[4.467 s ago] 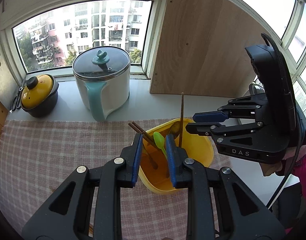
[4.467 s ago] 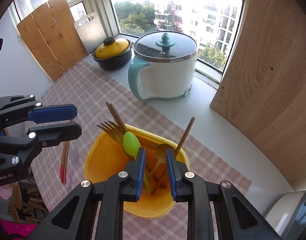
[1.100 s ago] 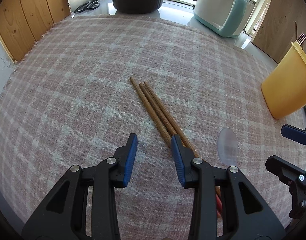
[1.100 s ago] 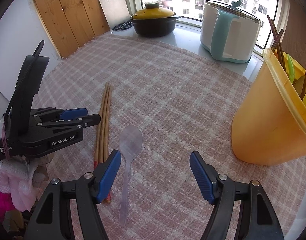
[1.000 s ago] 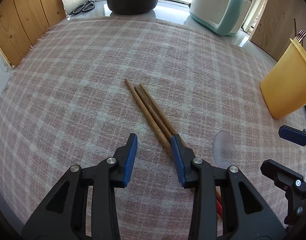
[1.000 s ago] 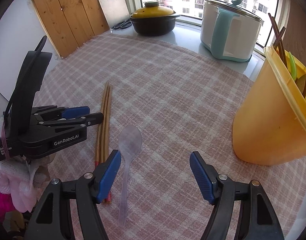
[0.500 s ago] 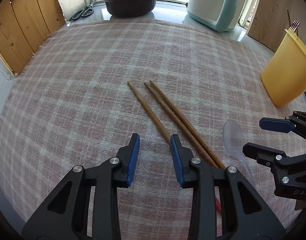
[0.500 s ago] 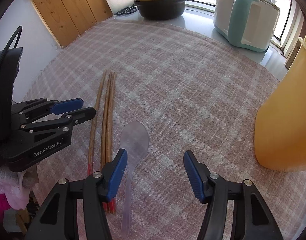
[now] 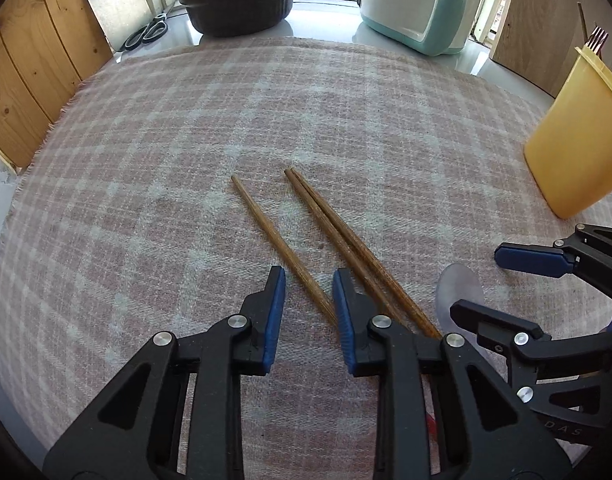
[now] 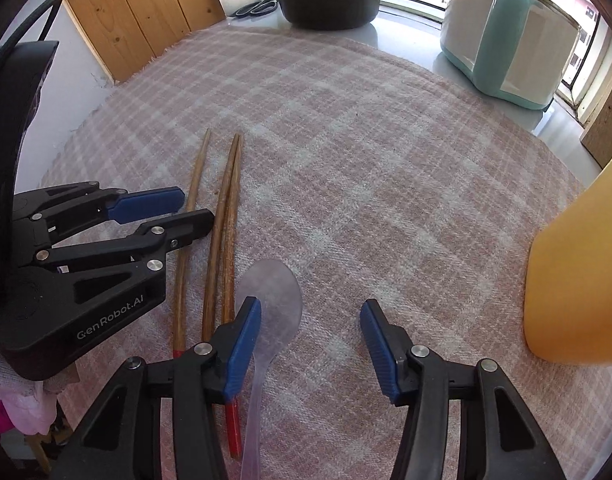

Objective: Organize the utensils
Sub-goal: 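Close the left tool on one wooden chopstick while the right tool grasps the clear plastic spoon, then lift the chopstick and clear spoon and carry both over the yellow container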

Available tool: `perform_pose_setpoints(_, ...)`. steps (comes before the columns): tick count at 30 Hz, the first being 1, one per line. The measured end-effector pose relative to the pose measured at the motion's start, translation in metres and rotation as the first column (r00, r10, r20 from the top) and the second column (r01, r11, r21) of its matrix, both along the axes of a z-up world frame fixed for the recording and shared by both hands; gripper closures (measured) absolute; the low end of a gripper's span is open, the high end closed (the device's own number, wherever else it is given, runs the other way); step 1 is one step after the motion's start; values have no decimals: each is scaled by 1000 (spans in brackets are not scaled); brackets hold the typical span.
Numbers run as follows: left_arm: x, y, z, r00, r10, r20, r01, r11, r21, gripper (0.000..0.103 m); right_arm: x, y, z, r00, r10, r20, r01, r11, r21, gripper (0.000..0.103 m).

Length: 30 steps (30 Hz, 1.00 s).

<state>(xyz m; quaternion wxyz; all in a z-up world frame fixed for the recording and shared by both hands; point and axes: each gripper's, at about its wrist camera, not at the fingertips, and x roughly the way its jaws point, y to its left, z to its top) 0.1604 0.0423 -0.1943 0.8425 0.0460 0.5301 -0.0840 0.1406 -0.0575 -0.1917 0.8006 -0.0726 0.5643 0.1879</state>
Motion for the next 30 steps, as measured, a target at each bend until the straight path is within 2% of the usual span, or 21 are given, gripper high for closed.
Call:
perform_pose_setpoints(6, -13, 13, 1, 999, -50, -8, 50, 999, -1, 90, 2, 11, -1, 999, 46, 16, -46, 998, -32, 49)
perform_pose_setpoints(9, -19, 23, 1, 997, -73, -18, 73, 997, -9, 91, -1, 13, 0, 998, 64, 19, -63, 997, -33, 60)
perform_pose_setpoints(11, -19, 31, 2, 997, -67, -38, 66, 997, -43, 91, -1, 14, 1, 997, 75, 14, -74, 997, -25, 76)
perform_pose_setpoints(14, -11, 44, 3, 997, -27, -67, 20, 994, -105, 90, -1, 15, 1, 996, 83, 12, -83, 996, -25, 84)
perform_pose_setpoints(19, 5, 52, 2, 996, 26, -88, -39, 988, -146, 90, 1, 13, 2, 997, 77, 4, -77, 997, -7, 91)
perform_pose_setpoints(22, 9, 44, 2, 997, 9, -72, -17, 994, -108, 90, 4, 12, 4, 997, 79, 3, -79, 997, 10, 95)
perform_pose_setpoints(25, 9, 37, 2, 998, -24, -49, 20, 997, -78, 95, 4, 12, 8, 996, 89, 6, -90, 995, 31, 100)
perform_pose_setpoints(30, 11, 44, 2, 997, 5, -73, -17, 987, -161, 100, 7, 9, 10, 996, 87, 0, -87, 995, 51, 102)
